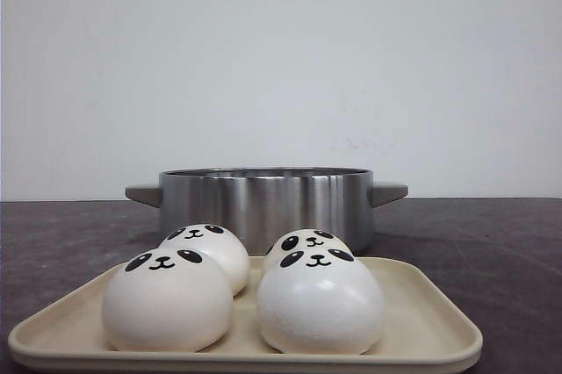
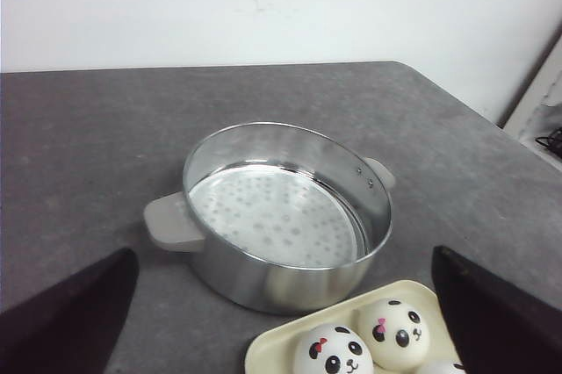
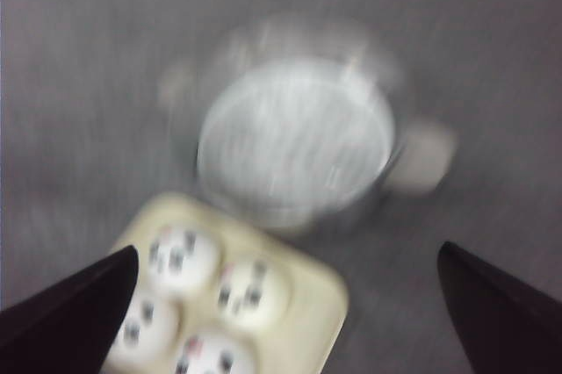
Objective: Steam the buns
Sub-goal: 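Grasp the rear panda bun nearest the right gripper and lift it over the pot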
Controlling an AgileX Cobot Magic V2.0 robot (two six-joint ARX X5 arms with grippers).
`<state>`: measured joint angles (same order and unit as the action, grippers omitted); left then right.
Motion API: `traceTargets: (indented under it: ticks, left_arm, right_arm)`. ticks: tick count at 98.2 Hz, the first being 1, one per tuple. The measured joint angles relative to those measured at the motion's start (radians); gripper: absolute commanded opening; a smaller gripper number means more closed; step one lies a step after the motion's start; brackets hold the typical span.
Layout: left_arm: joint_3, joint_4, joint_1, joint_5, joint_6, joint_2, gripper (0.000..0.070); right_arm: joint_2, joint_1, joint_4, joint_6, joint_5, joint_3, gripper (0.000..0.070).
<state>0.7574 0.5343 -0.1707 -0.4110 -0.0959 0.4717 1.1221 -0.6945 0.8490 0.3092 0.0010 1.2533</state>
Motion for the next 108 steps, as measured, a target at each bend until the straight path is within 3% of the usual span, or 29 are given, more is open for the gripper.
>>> traceTargets:
  ticks: [16, 33, 35, 42, 83, 94, 108]
  left_arm:
    - [0.000, 0.000, -0.032, 0.000, 0.000, 0.000, 0.0700]
    - [0.000, 0.000, -0.063, 0.000, 0.000, 0.000, 0.0700]
    - [0.000, 0.000, -0.066, 0.000, 0.000, 0.000, 0.0700]
    - [0.000, 0.000, -0.078, 0.000, 0.000, 0.000, 0.0700]
    - [0.000, 0.000, -0.142, 0.000, 0.000, 0.000, 0.0700]
    - [0.000, 0.000, -0.153, 0.000, 0.000, 0.000, 0.0700]
    - [0.000, 0.000, -0.163, 0.000, 0.000, 0.000, 0.0700]
  right_arm:
    - [0.179, -0.119, 0.010, 0.085, -0.038, 0.001, 0.0700]
    - [0.331, -0.128, 0.017, 0.149, -0.079, 0.001, 0.0700]
    - [0.348, -0.126, 0.017, 0.153, -0.082, 0.001, 0.0676]
    - [0.412, -0.122, 0.016, 0.162, -0.092, 0.001, 0.0613]
    - [0.655, -0.105, -0.066, 0.163, -0.102, 0.003, 0.0607]
    - [0.695, -0.094, -0.065, 0.159, -0.071, 0.003, 0.0599]
    - [0.704, -0.079, -0.078, 0.159, -0.029, 0.003, 0.0488]
